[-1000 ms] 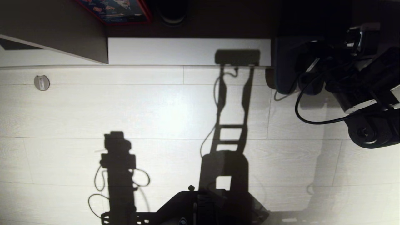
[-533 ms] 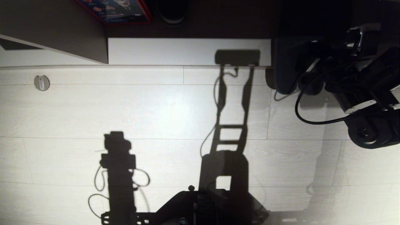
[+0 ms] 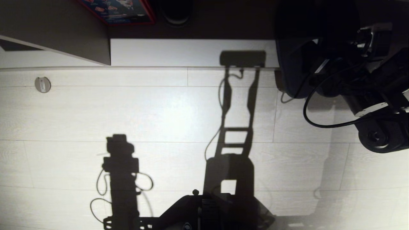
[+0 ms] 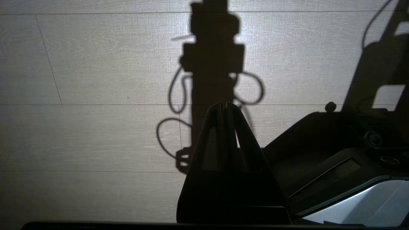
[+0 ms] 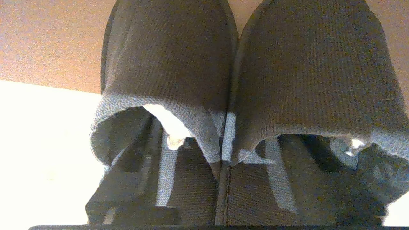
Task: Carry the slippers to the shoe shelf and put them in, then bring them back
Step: Place the slippers into the shoe cabinet
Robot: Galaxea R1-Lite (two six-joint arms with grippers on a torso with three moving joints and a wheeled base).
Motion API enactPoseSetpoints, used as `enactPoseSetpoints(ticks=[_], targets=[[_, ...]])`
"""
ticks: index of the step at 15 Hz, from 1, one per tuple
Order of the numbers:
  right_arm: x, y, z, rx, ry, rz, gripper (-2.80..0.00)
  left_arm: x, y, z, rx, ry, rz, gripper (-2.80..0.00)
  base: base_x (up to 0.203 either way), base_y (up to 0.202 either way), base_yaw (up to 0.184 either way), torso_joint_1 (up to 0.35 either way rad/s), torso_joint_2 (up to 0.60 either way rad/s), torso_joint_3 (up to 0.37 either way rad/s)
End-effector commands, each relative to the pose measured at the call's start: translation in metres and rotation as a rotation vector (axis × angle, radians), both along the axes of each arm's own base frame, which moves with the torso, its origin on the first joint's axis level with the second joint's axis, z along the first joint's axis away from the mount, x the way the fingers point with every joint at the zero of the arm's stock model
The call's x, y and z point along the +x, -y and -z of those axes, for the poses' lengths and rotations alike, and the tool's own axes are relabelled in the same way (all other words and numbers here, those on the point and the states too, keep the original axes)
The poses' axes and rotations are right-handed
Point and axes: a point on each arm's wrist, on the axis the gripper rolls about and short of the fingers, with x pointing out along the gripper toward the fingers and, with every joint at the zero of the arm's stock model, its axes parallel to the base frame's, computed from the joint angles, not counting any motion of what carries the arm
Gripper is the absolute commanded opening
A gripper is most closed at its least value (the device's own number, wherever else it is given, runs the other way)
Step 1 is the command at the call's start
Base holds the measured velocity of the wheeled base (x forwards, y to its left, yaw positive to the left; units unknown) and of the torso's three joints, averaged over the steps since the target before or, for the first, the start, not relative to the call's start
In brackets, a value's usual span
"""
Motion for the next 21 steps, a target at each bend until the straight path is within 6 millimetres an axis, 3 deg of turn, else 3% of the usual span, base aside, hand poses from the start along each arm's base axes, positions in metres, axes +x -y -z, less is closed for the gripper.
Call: enactPoseSetpoints(ticks=[1, 8, 21], targets=[[-0.003, 0.0, -0.003, 0.0, 0.012, 0.0, 0.0, 0.0, 0.0, 0.0, -0.001, 0.0, 0.0, -2.8, 0.0, 0.0, 0.0, 0.0, 0.0, 0.0], [-0.006, 0.001, 0.003, -0.037, -0.019, 0.032, 0.0, 0.0, 0.0, 0.0, -0.001, -0.001, 0.0, -2.8, 0.0, 0.0, 0.0, 0.0, 0.0, 0.0], [-0.064, 0.006, -0.007, -0.085, -0.074, 0.055, 0.0, 0.0, 0.0, 0.0, -0.001, -0.001, 0.0, -2.8, 0.0, 0.0, 0.0, 0.0, 0.0, 0.0]])
